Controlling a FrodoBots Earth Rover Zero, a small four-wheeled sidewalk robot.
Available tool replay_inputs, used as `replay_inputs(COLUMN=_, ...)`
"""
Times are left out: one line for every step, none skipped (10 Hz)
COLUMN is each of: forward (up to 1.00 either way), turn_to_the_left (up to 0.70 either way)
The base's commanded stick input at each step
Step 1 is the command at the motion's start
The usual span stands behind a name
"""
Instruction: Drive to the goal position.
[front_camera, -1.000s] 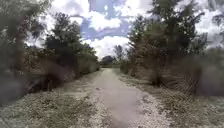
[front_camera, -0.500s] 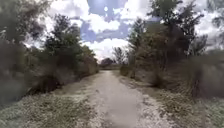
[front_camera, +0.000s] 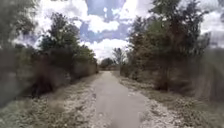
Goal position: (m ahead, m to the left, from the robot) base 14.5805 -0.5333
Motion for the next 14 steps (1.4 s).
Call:
replay_inputs(forward=0.85, turn_to_the_left=0.00)
replay_inputs(forward=0.85, turn_to_the_left=0.00)
replay_inputs(forward=0.85, turn_to_the_left=0.00)
replay_inputs(forward=0.85, turn_to_the_left=0.00)
replay_inputs(forward=0.85, turn_to_the_left=0.00)
replay_inputs(forward=0.85, turn_to_the_left=0.00)
replay_inputs(forward=0.85, turn_to_the_left=0.00)
replay_inputs(forward=0.85, turn_to_the_left=0.00)
replay_inputs(forward=0.85, turn_to_the_left=0.00)
replay_inputs(forward=0.85, turn_to_the_left=0.00)
replay_inputs(forward=0.85, turn_to_the_left=0.00)
replay_inputs(forward=0.85, turn_to_the_left=0.00)
replay_inputs(forward=0.85, turn_to_the_left=0.00)
replay_inputs(forward=0.85, turn_to_the_left=0.00)
